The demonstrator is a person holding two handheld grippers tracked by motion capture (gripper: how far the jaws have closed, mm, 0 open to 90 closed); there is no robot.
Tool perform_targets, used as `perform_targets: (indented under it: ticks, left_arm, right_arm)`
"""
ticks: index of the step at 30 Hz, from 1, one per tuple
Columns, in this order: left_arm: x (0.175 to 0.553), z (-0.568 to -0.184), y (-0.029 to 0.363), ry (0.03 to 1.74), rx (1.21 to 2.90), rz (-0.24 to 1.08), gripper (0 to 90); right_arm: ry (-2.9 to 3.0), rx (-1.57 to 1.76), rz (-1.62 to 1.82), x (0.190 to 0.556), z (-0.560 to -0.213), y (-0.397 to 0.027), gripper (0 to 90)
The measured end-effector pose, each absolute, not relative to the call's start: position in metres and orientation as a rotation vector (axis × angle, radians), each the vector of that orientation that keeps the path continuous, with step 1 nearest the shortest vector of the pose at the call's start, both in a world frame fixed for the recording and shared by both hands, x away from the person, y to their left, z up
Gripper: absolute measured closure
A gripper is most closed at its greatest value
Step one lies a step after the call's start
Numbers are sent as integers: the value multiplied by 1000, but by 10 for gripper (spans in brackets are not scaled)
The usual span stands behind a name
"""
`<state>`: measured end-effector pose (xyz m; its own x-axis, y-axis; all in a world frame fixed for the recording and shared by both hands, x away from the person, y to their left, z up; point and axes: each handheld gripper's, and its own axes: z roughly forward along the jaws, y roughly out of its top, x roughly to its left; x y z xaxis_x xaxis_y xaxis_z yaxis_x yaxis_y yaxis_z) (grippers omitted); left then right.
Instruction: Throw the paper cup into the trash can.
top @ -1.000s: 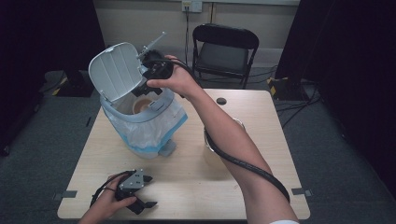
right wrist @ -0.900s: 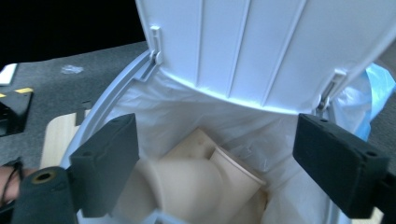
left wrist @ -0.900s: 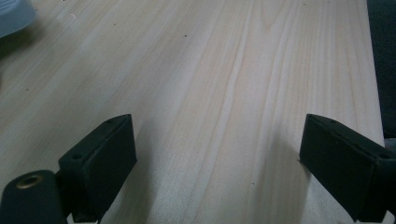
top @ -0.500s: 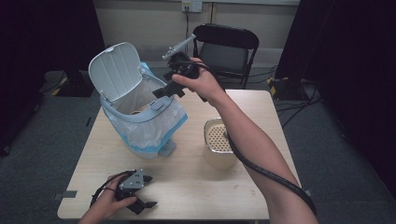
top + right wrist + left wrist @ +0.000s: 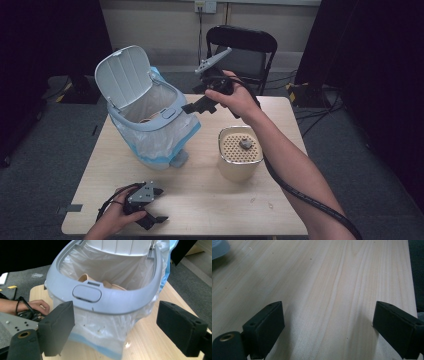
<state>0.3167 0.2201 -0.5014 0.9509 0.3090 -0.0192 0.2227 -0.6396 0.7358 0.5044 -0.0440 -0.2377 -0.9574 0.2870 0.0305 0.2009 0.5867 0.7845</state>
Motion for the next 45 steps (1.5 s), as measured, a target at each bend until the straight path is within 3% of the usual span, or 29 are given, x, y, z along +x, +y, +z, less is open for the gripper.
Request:
perform_targets:
  ticks: [45]
  left_arm:
    - [316, -502, 220, 377, 2279, 138, 95]
  right_arm:
    - [2678, 461, 1335, 450, -291, -132, 144]
